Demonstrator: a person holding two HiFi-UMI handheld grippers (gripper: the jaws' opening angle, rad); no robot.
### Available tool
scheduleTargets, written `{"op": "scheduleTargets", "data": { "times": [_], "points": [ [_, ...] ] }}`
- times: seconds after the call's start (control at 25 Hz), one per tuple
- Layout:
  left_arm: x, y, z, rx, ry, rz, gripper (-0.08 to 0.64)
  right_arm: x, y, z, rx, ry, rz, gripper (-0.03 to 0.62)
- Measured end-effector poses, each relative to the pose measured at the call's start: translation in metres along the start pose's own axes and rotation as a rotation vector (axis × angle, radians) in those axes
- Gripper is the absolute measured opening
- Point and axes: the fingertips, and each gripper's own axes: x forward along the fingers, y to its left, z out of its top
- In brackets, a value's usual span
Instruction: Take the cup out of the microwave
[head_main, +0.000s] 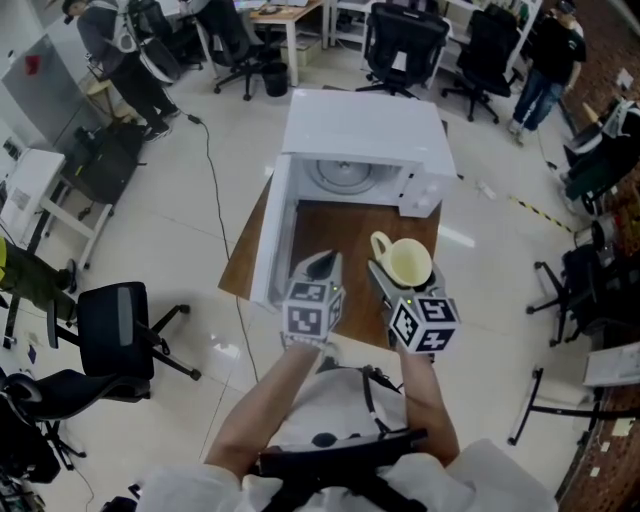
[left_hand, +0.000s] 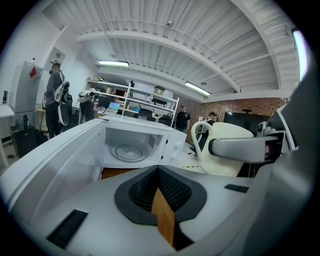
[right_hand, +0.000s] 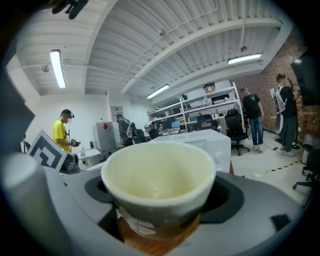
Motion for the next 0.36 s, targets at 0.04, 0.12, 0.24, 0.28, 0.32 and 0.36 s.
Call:
{"op": "scheduleTargets", "data": {
  "times": [0.04,0.12,0.24,0.28,0.32,0.36],
  "points": [
    [0.0003,0.0008,0.0004,0.0,0.0,0.002,-0.006,0.0012,0.0003,0.0007,-0.002,0.0,0.003,0.476],
    [0.0013,0.0027,0.0016,-0.002,-0.001,0.006,-0.006,0.0034,0.0009,0.0029,-0.004,-0.002,0.008,0.476],
    [0.0024,0.0036,0.0027,-0.004,-0.002,0.01,-0.006,0.0042,0.0005,0.0047,-0.004,-0.005,0.01,0.476],
    [0.003,0.0033,0.0029,-0.004,-0.002,0.01,-0.006,0.0042,0.0001,0.0052,-0.004,-0.007,0.01,0.476],
    [0.0035,0.0031,0.0031,-0.004,-0.003,0.01,-0.006,0.0041,-0.0004,0.0056,-0.003,-0.008,0.009,0.476],
    [0.0042,0.0028,0.0032,-0.004,-0.004,0.01,-0.006,0.0041,-0.0009,0.006,-0.003,-0.009,0.009,0.476]
  ]
}}
